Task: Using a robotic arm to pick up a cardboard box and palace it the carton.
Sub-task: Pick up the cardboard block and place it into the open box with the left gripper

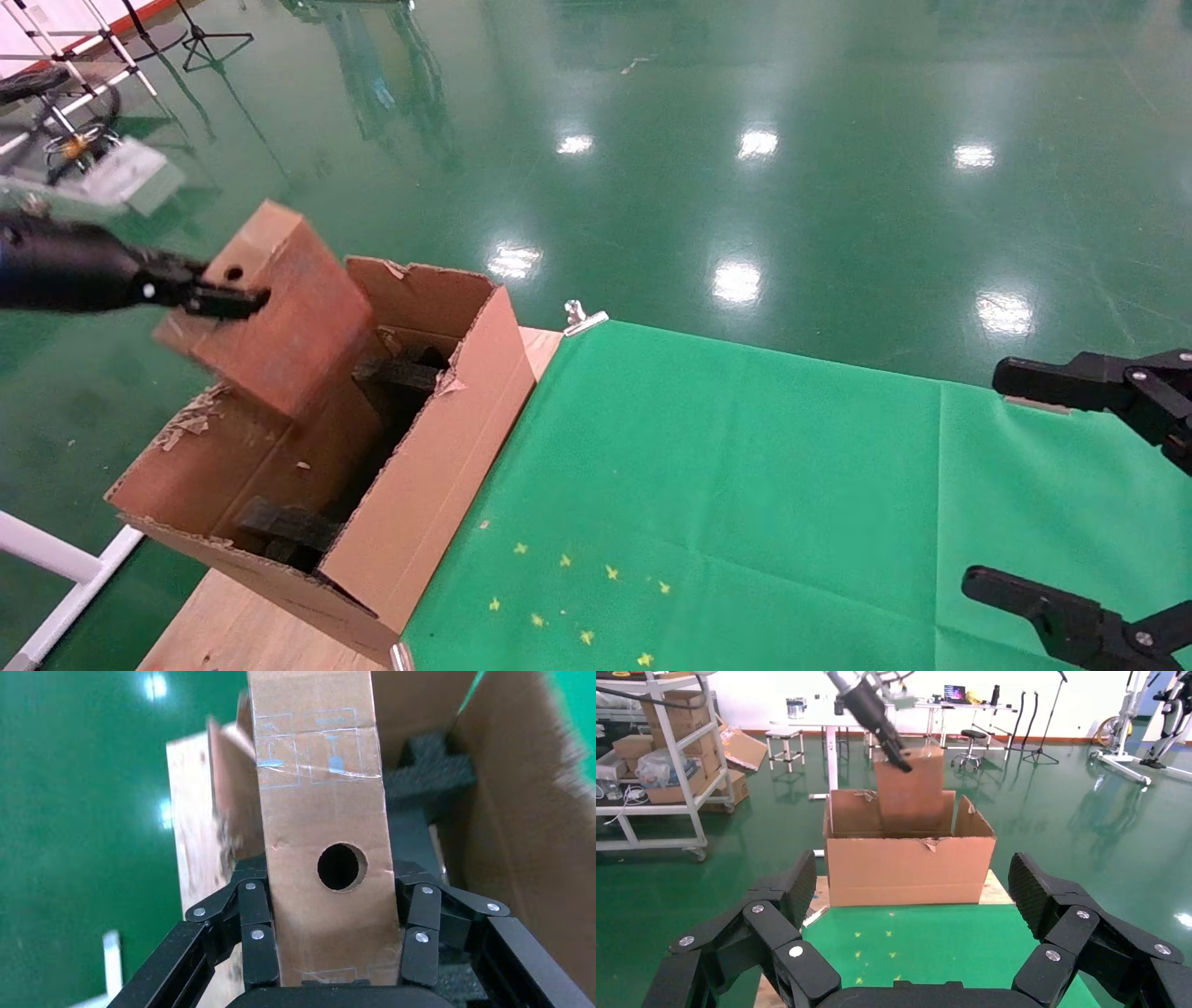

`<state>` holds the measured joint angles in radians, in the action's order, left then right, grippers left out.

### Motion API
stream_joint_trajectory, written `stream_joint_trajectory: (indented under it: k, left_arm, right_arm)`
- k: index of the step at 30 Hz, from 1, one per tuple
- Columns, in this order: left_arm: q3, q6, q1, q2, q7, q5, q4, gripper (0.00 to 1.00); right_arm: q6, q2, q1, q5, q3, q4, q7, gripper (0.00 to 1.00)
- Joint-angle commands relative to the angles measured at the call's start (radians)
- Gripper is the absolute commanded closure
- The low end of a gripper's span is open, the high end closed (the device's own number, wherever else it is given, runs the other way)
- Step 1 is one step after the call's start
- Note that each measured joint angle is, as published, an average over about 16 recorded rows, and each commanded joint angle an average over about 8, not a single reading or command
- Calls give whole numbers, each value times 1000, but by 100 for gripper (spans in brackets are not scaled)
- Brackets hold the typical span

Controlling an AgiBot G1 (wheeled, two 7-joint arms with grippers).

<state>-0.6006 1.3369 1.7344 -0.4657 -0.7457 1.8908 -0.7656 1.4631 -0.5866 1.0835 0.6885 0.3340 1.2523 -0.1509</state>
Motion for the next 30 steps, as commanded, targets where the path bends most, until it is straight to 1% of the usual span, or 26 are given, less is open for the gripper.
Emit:
stream_joint_trajectory:
  k: [1,7,16,22,27,28,30]
  left_arm:
    - [-5,-21,-17,-4,5,8,49,100]
    - [-17,-82,-45,-30,58,26,174,100]
    - [-41,-146,-51,-87,115,69,326,100]
    - [-52,-174,-49,-125,139,84,413,100]
    - [-61,-194,-39,-158,139,100,474,100]
    - [-63,-198,-37,-164,137,104,485,96]
    - [-66,-207,-33,-174,131,111,504,71]
  right_arm:
    - [0,0,0,0,0,0,0,0]
    - [0,0,0,0,0,0,0,0]
    - [0,0,0,0,0,0,0,0]
    - [0,0,0,0,0,0,0,0]
    - [0,0,0,0,0,0,0,0]
    - [0,0,0,0,0,0,0,0]
    - [0,0,0,0,0,0,0,0]
